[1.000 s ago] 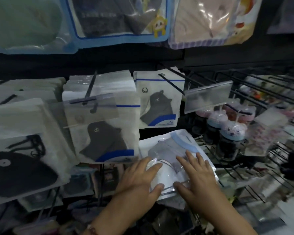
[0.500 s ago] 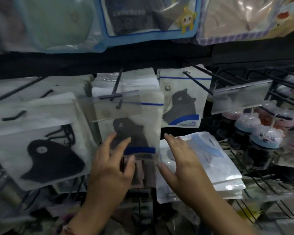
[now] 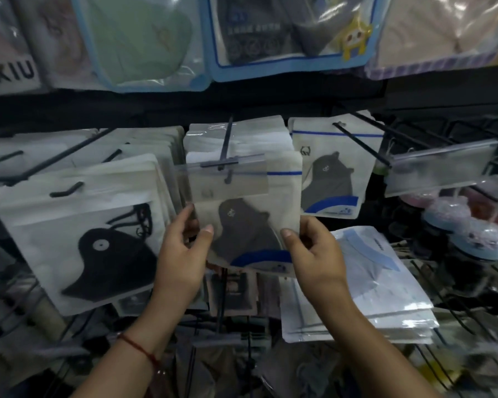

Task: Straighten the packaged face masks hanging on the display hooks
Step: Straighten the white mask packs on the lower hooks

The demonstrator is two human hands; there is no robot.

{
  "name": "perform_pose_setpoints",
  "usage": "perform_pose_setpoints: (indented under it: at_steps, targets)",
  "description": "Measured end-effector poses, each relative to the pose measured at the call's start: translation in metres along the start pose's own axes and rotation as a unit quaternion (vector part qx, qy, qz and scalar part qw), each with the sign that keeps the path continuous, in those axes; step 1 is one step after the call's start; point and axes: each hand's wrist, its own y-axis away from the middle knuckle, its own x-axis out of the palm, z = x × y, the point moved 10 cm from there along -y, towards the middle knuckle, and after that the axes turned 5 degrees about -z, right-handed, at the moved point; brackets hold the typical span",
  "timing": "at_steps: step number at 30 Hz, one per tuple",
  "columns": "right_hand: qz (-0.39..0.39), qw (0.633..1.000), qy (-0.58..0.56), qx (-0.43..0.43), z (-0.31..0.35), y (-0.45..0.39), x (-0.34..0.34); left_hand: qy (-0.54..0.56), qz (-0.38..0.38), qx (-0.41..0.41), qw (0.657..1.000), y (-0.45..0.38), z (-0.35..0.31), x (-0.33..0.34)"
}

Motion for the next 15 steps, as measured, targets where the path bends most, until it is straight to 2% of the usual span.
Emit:
perform_pose_setpoints:
  at_steps: [5, 11, 15]
  targets:
    - [0.058, 0.994, -0.081, 0.043, 0.002, 0.004, -0.003, 0.035, 0.008, -0.008, 0.999, 0.006, 0.004, -0.009]
    - [0.109, 0.967, -0.201, 0.115, 0.011, 0.027, -0.007, 0.114, 0.023, -0.018, 0.993, 0.028, -0.002, -0.017]
    - [0.111, 0.963, -0.222, 0.107, 0.018, 0.043, -0.014, 0.161, 0.044, -0.003, 0.986, 0.043, -0.011, -0.027]
